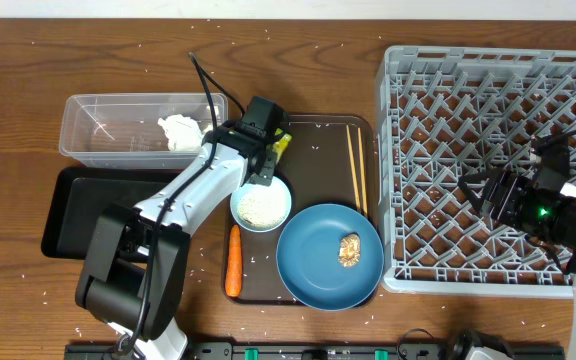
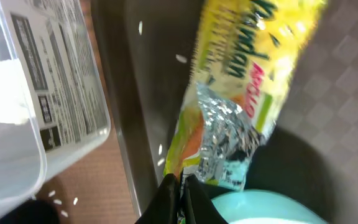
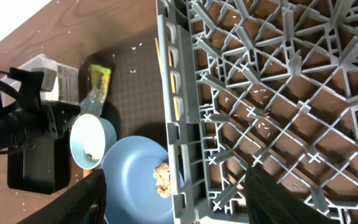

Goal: Sort waste into correct bins and load items into the dishwasher rack
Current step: 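Grasp the green snack wrapper and foil with the left gripper, then drop the wrapper and foil into the clear bin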

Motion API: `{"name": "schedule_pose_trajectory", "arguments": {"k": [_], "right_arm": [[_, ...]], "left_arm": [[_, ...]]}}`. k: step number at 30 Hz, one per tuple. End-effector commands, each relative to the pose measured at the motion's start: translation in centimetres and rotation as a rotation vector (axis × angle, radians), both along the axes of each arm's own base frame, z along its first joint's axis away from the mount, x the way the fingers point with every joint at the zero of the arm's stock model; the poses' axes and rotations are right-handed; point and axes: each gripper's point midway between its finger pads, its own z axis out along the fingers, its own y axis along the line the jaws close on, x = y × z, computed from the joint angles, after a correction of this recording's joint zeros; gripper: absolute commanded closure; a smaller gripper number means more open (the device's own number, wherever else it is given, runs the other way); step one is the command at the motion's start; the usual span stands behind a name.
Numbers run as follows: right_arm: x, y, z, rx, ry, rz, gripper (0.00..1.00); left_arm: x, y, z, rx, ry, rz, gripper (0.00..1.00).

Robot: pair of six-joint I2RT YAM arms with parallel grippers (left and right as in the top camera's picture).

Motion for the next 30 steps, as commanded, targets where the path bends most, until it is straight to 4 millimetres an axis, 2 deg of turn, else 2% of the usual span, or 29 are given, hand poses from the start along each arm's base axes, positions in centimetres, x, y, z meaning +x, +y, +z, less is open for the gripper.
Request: {"name": "schedule_pose_trajectory", "arguments": {"k": [1, 9, 12, 15, 18, 24, 27, 30], "right_arm": [[0.1, 0.4, 0.0, 0.007, 0.001, 0.009, 0.36], [0.1, 0.4, 0.1, 0.006, -0.002, 0.009, 0.36], [0.2, 0.4, 0.1, 0.004, -0.008, 0.009, 0.36], [0.3, 0.4, 0.1, 0.004, -0.009, 0.009, 0.36], [0.2, 0.4, 0.1, 0.005, -0.005, 0.009, 0.36], [0.2, 0.4, 0.1, 0.004, -0.006, 0.009, 0.36], [0.2, 0.4, 0.1, 0.005, -0.007, 0.009, 0.36], [0.2, 0.4, 0.1, 0.005, -0.006, 0.009, 0.36]], "left_arm": [[1.1, -0.6, 3.4, -0.045, -0.072, 0.004, 0.94], [1.0, 0.3, 10.7, -0.114, -0.237, 0.023, 0.94], [1.0, 1.4, 12.7, -0.139, -0.287, 0.086, 0.94], [1.4, 4.2, 14.0, -0.129, -0.343, 0.237, 0.94], [2.0, 6.8, 14.1, -0.110, -0.361, 0.313, 0.94], [3.6, 12.3, 12.7, -0.071, -0.357, 0.442, 0.94], [4.8, 13.8, 12.0, -0.047, -0.369, 0.433, 0.94], [5.6, 14.3, 10.8, -0.015, -0.353, 0.399, 0.94]]}}
